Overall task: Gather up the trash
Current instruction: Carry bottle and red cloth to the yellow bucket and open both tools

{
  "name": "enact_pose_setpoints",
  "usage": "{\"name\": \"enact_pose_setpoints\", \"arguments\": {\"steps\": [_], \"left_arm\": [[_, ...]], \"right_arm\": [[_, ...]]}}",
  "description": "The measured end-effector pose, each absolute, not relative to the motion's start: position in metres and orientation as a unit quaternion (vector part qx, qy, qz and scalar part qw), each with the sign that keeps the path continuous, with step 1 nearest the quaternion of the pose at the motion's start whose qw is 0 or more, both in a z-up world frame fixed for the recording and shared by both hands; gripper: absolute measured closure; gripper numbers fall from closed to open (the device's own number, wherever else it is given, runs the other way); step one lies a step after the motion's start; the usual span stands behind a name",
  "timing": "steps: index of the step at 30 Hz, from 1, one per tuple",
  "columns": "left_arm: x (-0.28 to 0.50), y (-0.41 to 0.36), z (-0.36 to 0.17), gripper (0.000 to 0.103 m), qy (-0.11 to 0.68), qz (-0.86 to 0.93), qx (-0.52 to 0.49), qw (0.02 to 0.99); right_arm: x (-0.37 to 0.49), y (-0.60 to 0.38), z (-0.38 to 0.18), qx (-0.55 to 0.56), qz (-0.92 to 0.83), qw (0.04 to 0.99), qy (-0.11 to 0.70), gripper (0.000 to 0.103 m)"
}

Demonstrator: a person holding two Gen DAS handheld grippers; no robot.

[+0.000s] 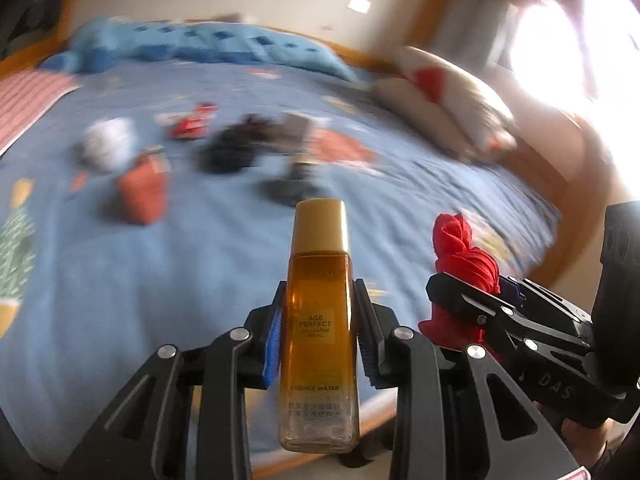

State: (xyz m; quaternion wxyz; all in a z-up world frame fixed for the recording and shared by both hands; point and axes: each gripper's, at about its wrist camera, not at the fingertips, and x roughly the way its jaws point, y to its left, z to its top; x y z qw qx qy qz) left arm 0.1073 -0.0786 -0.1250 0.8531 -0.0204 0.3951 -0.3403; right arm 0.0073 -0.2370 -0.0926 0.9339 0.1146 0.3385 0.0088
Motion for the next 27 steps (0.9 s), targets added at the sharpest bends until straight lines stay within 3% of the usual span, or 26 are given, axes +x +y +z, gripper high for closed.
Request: {"name": "enact_pose_setpoints", "arguments": {"steps": [13,27], "left_arm": [[0.000,-0.256,-0.114,0.071,0.391,-0.505,0.070,0.767],[-0.139,-0.398,-0.157,0.071,0.429,-0.631,0.169,0.623]], "right_arm": [[-0.153,-0.382,-0.075,0.154,-0.171,0.923,0.309,0.059],[-0.314,-0.462,-0.117,0.216,-0.321,0.855,0.345,0.059]]}}
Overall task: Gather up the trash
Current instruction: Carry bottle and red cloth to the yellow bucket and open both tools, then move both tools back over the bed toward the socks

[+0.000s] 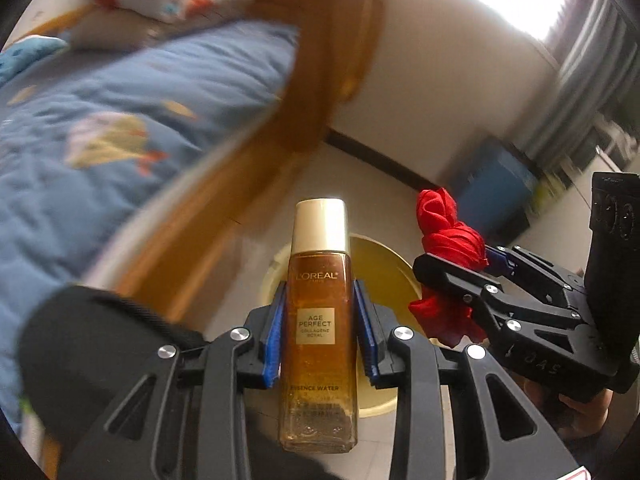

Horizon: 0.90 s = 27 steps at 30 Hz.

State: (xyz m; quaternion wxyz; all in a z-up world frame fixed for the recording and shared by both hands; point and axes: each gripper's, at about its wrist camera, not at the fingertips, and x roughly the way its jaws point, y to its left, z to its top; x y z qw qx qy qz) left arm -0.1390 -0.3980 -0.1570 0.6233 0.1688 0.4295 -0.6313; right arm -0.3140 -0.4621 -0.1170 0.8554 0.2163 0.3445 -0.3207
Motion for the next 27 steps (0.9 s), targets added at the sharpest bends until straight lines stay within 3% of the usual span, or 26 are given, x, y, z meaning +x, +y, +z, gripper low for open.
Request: {"name": "enact_pose_setpoints", "arguments": {"steps": [5,8,9,10,11,12,20,27], "left_arm": [[-0.168,-0.425,-0.183,0.071,0.446,-0.632,0.198,0.603],[-0.180,-0.436,-0.193,0.071,0.449,-0.631,0.214,0.595],[-0.182,-0.441,-0.197,0.063,0.454,-0.630,0.219,0.591],[-0.181,-0.442,-0.200,0.045,0.454,-0.625,0.221,0.596],[-0.180,-0.444,-0.201,0.032,0.444,-0.610,0.225,0.617],[-0.178,-0.446,-0.200,0.012,0.439,-0.604,0.225,0.626],[-0.167,-0.436,-0.189,0.010,0.439,-0.609,0.199,0.630],[-0.156,-0.413,-0.154,0.010,0.390,-0.609,0.183,0.666]], "right_arm": [[-0.343,-0.477,-0.141,0.233,-0.339,0.832,0.372,0.059],[-0.348,-0.479,-0.151,0.212,-0.345,0.824,0.397,0.049],[-0.349,-0.480,-0.153,0.197,-0.351,0.819,0.408,0.036],[-0.352,-0.479,-0.155,0.175,-0.370,0.813,0.414,0.030],[-0.356,-0.478,-0.154,0.162,-0.381,0.810,0.415,0.029],[-0.359,-0.478,-0.155,0.151,-0.389,0.806,0.419,0.029],[-0.382,-0.488,-0.150,0.220,-0.387,0.813,0.376,0.029],[-0.355,-0.482,-0.136,0.213,-0.370,0.830,0.359,0.029]]}}
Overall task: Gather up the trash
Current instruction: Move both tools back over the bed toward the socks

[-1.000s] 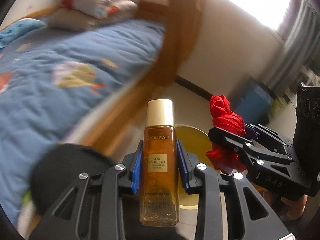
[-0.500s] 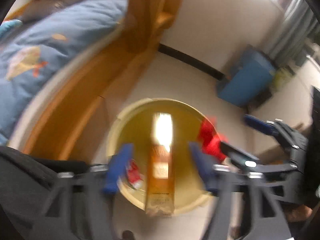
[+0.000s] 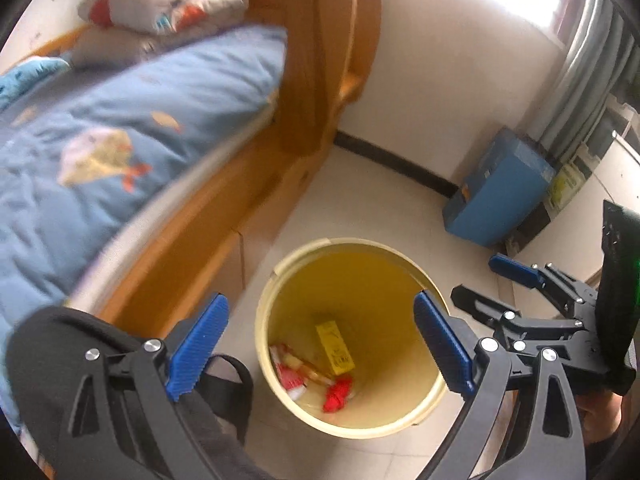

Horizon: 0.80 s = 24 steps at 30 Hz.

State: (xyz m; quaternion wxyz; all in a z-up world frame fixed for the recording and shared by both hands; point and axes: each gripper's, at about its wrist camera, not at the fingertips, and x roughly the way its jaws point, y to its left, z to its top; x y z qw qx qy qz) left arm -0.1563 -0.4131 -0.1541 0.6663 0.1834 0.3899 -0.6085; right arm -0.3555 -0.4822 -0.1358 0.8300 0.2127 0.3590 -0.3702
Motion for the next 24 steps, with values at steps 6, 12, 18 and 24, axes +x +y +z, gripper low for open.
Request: {"name": "enact_pose_setpoints", "arguments": {"steps": [6,12,18,24], "left_arm": [[-0.123,-0.383,-0.125,0.010,0.365,-0.582,0.156,0.709],[-0.076,-0.330,-0.104,0.009,0.346,-0.527,0.120,0.767],[-0.022,-0.261,-0.087,0.007,0.314,-0.433,0.107,0.838],[0.027,-0.198,-0.081,0.004,0.298,-0.336,0.092,0.889]], "right_arm": [[-0.311,-0.466,-0.116,0.191,-0.328,0.861,0.339,0.029],[-0.258,-0.444,-0.099,0.190,-0.273,0.895,0.296,0.022],[-0.191,-0.408,-0.086,0.173,-0.208,0.926,0.263,0.016],[-0.130,-0.364,-0.079,0.168,-0.133,0.946,0.244,0.013]]}}
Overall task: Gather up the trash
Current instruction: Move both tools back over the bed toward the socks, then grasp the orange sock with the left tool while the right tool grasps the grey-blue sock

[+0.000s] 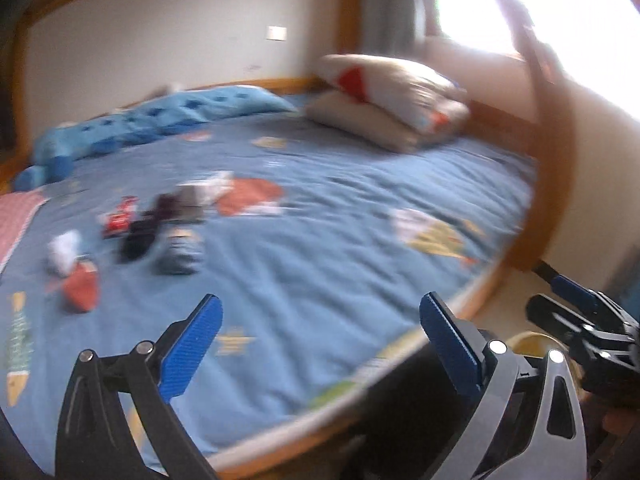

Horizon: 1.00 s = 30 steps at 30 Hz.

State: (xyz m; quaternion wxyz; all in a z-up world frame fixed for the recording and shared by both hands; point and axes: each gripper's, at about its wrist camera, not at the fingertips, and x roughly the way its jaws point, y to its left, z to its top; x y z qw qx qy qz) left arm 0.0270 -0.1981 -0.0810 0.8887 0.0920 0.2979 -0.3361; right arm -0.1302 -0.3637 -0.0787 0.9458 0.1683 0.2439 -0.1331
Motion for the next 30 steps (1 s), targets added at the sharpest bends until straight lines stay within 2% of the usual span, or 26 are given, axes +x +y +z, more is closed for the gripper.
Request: {"name": "enact_pose_setpoints", "arguments": {"steps": [3,17,30], "left_arm": [[0.051,-0.167,-0.080,0.004,0.295,-0.291,0.082,0.907],[0.171,-0.051,-0.103,0.004,0.308,-0.147,0.030,0.940],[0.271,-0.043,-0.156,0.004,0.371,-0.133,0.003,0.919]], "right_arm": [[-0.100,-0.337,-0.074,0.150,-0.103,0.955,0.233,0.008],[0.048,-0.250,-0.085,0.115,-0.008,0.960,0.255,0.008],[0.128,-0.233,-0.115,0.126,0.011,0.950,0.284,0.008]]}}
